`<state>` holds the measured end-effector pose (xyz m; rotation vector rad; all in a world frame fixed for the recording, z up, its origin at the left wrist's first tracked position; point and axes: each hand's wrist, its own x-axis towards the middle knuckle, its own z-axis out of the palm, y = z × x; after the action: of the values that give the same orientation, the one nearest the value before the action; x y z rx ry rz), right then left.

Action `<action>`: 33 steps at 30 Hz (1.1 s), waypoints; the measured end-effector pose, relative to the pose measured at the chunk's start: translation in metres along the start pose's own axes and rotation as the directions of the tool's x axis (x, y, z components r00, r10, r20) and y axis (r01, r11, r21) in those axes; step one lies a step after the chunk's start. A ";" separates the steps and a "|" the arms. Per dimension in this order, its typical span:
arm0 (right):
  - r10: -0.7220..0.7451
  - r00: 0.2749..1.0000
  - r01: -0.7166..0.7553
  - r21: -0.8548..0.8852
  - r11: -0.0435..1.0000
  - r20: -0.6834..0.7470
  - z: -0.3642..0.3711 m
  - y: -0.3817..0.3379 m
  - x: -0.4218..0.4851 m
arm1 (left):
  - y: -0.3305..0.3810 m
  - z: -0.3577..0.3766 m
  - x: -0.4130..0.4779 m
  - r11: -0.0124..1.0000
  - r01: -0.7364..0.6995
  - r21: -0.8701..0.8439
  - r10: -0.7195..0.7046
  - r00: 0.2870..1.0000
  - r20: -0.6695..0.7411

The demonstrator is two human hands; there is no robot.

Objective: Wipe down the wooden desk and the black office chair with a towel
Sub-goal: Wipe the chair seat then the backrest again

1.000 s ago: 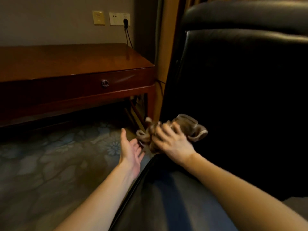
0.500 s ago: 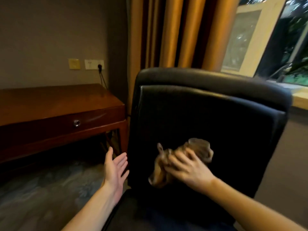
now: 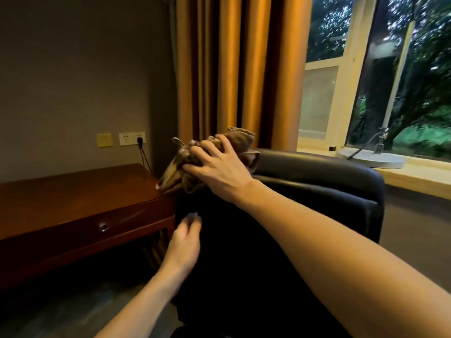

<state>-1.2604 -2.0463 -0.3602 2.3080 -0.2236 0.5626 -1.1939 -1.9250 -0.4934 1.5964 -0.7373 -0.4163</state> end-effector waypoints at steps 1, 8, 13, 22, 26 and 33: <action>0.017 0.999 -0.016 -0.011 1.000 0.050 0.007 0.007 0.006 | 0.000 0.009 0.010 0.996 -0.028 0.088 0.023 0.998 0.052; 0.297 0.954 -0.300 0.115 0.947 0.045 0.044 0.066 -0.098 | -0.003 0.061 0.033 0.936 -0.081 0.341 -0.040 0.941 0.335; 0.496 0.868 -0.495 0.103 0.863 0.012 0.035 0.110 -0.200 | 0.000 0.059 0.031 0.950 -0.047 0.307 -0.080 0.918 0.388; 0.956 0.068 -0.596 0.780 -0.189 0.284 0.013 0.116 -0.301 | 0.019 0.060 0.001 0.939 0.103 0.329 -0.195 0.945 0.261; 0.841 -0.030 -0.430 0.752 -0.499 0.541 0.019 0.109 -0.302 | -0.002 0.073 -0.027 0.920 0.239 0.310 -0.326 0.906 0.270; 0.837 0.174 -0.549 0.757 -0.355 0.518 0.013 0.077 -0.313 | -0.026 0.068 -0.023 0.939 0.264 0.222 -0.323 0.897 0.301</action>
<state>-1.5586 -2.1118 -0.4637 2.6291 -1.9322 2.2536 -1.2491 -1.9592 -0.5332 1.8370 -0.8045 -0.8825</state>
